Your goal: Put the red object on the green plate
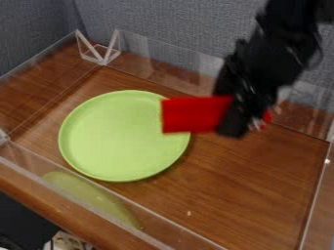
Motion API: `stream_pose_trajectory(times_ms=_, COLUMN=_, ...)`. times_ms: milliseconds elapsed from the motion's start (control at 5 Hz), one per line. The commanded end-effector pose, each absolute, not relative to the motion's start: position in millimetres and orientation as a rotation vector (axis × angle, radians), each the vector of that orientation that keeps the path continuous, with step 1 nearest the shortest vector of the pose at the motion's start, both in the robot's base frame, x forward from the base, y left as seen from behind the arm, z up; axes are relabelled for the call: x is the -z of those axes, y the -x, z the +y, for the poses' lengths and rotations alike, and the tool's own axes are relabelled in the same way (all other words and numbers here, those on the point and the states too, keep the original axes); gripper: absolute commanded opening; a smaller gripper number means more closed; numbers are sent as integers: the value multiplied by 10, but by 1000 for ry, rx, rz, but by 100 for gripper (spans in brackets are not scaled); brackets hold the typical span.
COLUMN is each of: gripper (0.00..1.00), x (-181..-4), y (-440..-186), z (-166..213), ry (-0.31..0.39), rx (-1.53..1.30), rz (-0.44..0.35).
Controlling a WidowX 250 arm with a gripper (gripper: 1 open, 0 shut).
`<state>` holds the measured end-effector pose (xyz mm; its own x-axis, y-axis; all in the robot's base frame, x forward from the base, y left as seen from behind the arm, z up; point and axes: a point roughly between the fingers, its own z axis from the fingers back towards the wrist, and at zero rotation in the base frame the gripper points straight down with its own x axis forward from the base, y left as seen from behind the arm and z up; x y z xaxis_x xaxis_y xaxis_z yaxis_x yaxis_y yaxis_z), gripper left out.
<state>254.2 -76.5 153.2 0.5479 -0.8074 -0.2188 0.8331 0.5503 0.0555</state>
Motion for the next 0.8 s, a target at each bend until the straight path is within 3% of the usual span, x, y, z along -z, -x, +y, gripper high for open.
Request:
stream_pose_trajectory(times_ms=0, gripper=0, x=-1644, y=-2653, z=-900, ry=-173, rx=1020, rz=94)
stream_pose_trajectory(times_ms=600, gripper=0, x=-1263, y=-2621, z=-1166, ry=-185, rx=1187, rz=81)
